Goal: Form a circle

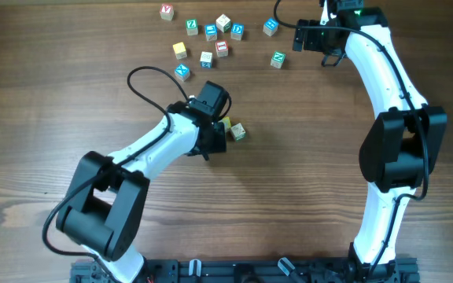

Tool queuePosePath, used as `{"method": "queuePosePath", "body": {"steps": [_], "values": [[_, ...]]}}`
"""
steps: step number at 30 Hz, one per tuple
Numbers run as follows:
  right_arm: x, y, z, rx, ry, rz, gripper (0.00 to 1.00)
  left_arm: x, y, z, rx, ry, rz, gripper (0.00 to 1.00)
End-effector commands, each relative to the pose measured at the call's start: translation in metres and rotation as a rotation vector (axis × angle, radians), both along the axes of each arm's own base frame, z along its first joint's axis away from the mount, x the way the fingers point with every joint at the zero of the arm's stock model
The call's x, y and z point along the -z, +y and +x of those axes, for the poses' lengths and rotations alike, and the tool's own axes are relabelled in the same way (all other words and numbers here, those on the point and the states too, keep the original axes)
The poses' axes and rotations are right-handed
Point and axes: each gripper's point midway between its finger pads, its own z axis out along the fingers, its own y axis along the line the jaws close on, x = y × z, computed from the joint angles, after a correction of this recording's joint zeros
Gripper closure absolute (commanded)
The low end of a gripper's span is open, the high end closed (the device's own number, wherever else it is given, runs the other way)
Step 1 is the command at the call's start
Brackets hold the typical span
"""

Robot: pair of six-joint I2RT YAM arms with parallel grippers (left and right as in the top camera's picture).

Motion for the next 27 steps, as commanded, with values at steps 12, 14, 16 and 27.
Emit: {"method": "queuePosePath", "body": {"steps": [12,14,16,27], "values": [[-0.013,-0.001,0.003,0.013,-0.031,0.000,0.00,0.007,-0.002,0.012,0.056,-0.055,0.020,0.58],[-0.013,-0.001,0.003,0.013,-0.031,0.000,0.00,0.006,-0.002,0.014,0.061,-0.063,0.018,0.60],[-0.013,-0.001,0.003,0.013,-0.031,0.000,0.00,0.006,-0.002,0.014,0.061,-0.062,0.018,0.61],[-0.013,-0.001,0.003,0.013,-0.031,0.000,0.00,0.005,-0.004,0.018,0.060,-0.081,0.009,0.68]]}}
